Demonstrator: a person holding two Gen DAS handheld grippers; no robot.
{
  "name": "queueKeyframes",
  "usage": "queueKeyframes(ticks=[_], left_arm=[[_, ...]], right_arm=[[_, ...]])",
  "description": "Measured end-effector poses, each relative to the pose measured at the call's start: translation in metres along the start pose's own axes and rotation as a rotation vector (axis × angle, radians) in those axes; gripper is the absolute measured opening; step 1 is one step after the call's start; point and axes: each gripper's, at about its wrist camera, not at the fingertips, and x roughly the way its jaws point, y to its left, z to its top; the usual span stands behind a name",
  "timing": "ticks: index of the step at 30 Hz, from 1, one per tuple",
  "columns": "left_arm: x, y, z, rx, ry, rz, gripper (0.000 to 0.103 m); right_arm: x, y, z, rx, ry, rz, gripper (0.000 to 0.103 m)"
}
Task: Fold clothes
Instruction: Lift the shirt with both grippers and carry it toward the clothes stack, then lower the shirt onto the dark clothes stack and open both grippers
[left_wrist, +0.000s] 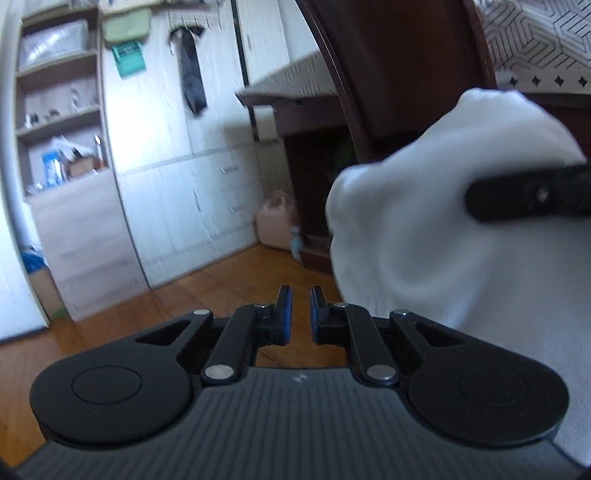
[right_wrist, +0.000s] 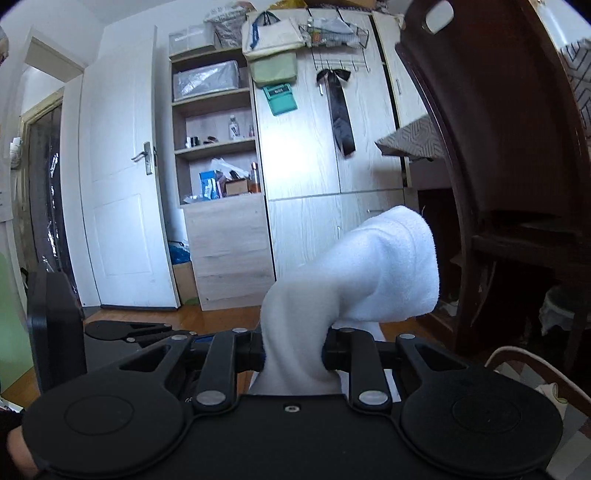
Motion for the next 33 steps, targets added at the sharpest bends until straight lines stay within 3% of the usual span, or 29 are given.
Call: queueKeyframes(ticks=[3,6,11,14,16,20,22,24,26,30,33], left_arm=[[0.034,-0.002,-0.025,-0.095,0.080,-0.104,0.011],[0.058,-0.009,-0.083,-0.205,0.197,-0.229,0.011],[0.096,-0.018,-0.164,-0.352,0.360,-0.428,0.014],[0.112,-0.018,-0.191,-0.452,0.412,-0.554,0.022],[0.119,-0.015,-0.202,-0.545,0.430,-0.625,0.035],[0.124,0.001,-0.229,-0.770,0.431,-0.734,0.052],[0.122,0.006,-0.246,-0.894,0.423,-0.746,0.064],[0.114,-0.002,-0.255,-0.922,0.404,-0.710,0.068],[0.107,-0.015,-0.261,-0.924,0.381,-0.703,0.068],[0.114,-0.027,-0.273,-1.039,0.399,-0.749,0.074],[0.115,-0.022,-0.288,-1.115,0.419,-0.702,0.075]], right_arm=[[0.038,-0.027,-0.018,-0.034,0.086,-0.057,0.026],[0.062,-0.061,-0.040,-0.042,0.151,-0.088,0.025],[0.068,-0.114,-0.051,-0.007,0.181,-0.079,0.026],[0.065,-0.143,-0.055,0.025,0.208,-0.092,0.026],[0.063,-0.161,-0.061,0.058,0.231,-0.111,0.026],[0.059,-0.196,-0.078,0.147,0.273,-0.150,0.026],[0.058,-0.213,-0.086,0.191,0.294,-0.170,0.026],[0.057,-0.219,-0.093,0.207,0.298,-0.173,0.027],[0.057,-0.221,-0.099,0.207,0.302,-0.170,0.027],[0.059,-0.221,-0.107,0.205,0.323,-0.192,0.027],[0.055,-0.231,-0.116,0.249,0.328,-0.197,0.028]])
